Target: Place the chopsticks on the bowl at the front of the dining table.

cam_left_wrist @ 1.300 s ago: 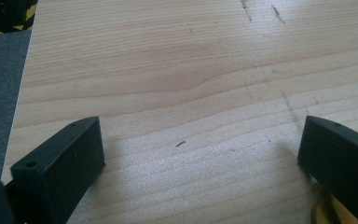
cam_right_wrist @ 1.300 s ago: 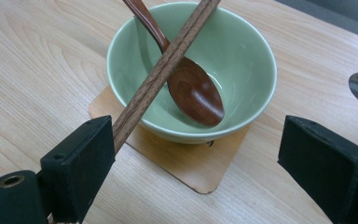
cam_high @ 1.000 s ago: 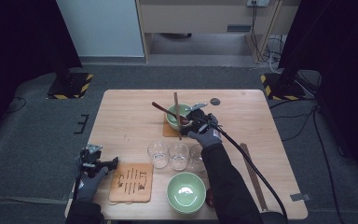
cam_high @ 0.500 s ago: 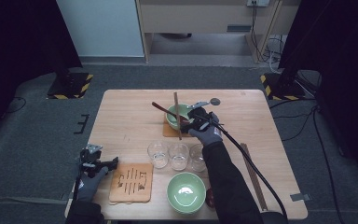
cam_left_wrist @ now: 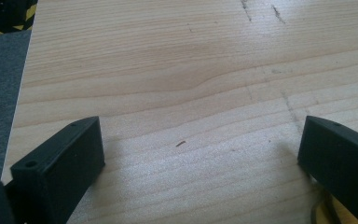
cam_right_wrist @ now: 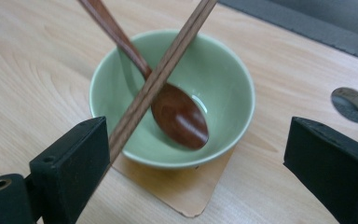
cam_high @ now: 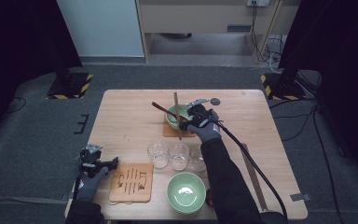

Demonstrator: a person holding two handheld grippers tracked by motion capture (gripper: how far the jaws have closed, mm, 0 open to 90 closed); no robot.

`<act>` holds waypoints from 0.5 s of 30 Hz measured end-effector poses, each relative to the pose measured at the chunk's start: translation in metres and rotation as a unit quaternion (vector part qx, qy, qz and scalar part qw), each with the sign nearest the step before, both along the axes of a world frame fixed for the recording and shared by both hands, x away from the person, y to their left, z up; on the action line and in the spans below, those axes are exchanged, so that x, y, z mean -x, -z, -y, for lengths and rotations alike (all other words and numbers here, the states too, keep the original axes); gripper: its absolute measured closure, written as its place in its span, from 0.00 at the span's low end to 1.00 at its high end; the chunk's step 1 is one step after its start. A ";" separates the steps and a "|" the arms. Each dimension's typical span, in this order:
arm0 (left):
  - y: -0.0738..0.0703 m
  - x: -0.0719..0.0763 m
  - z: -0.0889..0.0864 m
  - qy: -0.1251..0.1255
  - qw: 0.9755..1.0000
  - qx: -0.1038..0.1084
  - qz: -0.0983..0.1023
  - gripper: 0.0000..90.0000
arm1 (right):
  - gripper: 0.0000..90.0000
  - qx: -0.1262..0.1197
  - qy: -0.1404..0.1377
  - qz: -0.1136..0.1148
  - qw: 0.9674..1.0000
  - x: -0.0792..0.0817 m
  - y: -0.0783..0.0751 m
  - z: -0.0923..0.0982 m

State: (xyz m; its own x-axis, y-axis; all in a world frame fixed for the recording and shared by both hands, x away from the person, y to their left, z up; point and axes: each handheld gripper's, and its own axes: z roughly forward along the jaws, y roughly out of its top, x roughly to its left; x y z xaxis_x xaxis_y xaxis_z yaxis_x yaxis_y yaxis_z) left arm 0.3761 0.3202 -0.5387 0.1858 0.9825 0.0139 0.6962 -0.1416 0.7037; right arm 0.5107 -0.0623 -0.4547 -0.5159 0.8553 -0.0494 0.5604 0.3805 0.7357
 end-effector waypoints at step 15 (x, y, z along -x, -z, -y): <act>0.000 0.000 0.000 0.000 1.000 0.000 0.000 0.00 | 0.09 0.012 -0.019 -0.009 1.000 0.002 0.012 0.003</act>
State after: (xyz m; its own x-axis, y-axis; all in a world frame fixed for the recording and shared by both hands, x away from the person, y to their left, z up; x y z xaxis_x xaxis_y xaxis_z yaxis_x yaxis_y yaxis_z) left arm 0.3761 0.3202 -0.5387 0.1856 0.9825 0.0138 0.6961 -0.1414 0.7039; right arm 0.5088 -0.0652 -0.4669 -0.5493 0.8334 -0.0604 0.5577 0.4195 0.7162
